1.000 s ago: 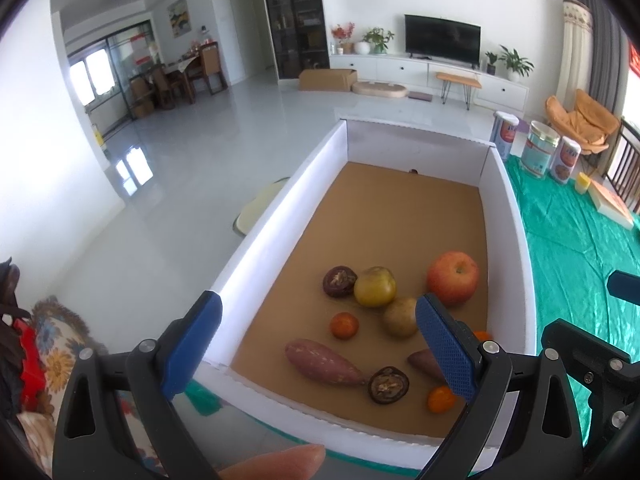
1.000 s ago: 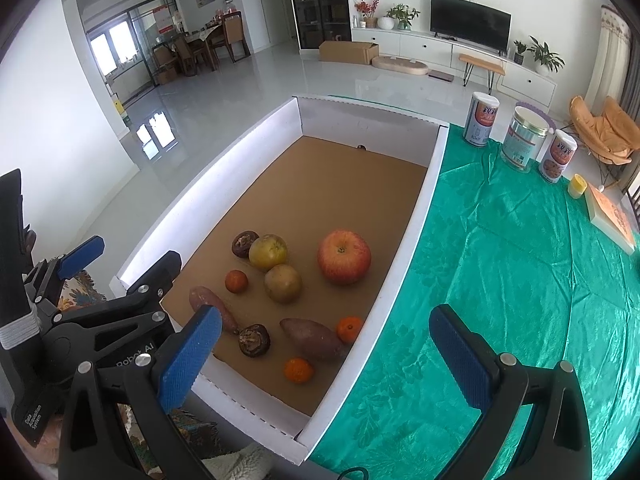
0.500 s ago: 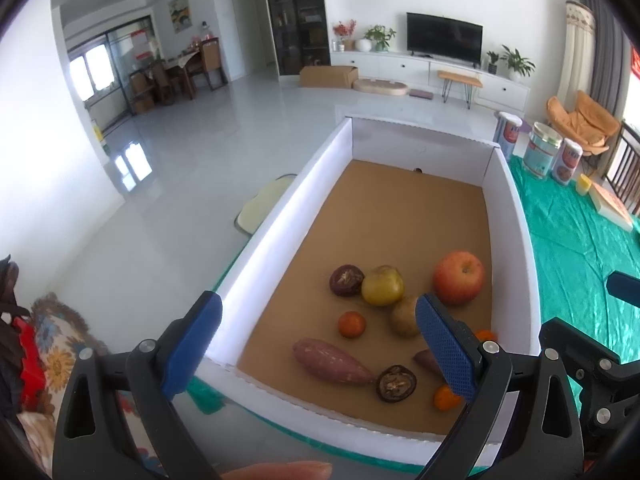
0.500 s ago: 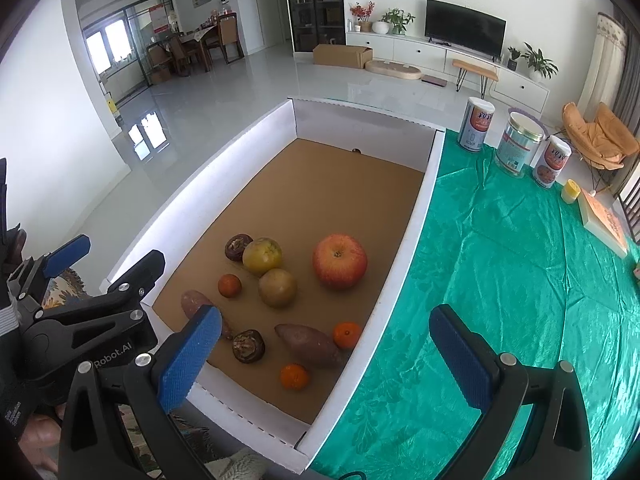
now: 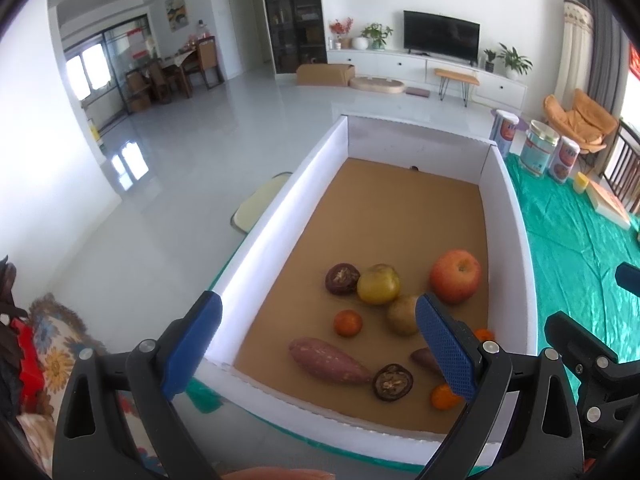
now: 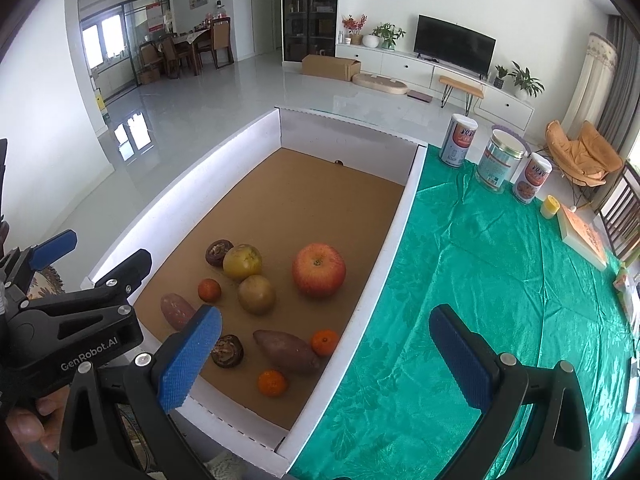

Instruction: Organize fruits

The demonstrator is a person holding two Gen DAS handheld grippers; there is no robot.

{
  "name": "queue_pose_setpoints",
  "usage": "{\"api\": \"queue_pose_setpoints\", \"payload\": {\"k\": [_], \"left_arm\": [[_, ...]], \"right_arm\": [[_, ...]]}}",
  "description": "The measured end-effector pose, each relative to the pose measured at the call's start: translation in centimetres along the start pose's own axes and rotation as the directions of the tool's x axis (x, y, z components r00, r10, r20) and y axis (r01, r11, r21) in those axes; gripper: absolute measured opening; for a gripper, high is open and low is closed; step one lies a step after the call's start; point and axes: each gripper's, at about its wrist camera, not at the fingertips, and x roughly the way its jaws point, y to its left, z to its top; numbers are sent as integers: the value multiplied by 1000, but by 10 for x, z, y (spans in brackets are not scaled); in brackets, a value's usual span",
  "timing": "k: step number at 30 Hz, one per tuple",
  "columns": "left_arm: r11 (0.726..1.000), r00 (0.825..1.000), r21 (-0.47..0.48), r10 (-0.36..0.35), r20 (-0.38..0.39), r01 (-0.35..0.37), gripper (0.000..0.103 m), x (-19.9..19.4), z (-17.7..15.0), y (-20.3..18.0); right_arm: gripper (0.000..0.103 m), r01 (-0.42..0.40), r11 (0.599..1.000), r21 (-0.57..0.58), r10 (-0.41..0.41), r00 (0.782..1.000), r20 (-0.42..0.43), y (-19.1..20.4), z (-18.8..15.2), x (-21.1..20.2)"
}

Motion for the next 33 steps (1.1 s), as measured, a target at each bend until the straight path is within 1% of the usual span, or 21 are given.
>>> {"api": "queue_pose_setpoints", "payload": {"k": [15, 29, 33], "left_arm": [[1000, 1000, -2, -3, -5, 3, 98, 0, 0, 3], [1000, 1000, 0, -6, -4, 6, 98, -1, 0, 3], [1000, 1000, 1, -28, -6, 28, 98, -1, 0, 3]], "right_arm": [[103, 31, 1000, -2, -31, 999, 21, 0, 1, -6], [103, 32, 999, -2, -32, 999, 9, -1, 1, -4], [103, 29, 1000, 0, -29, 1000, 6, -2, 1, -2]]}}
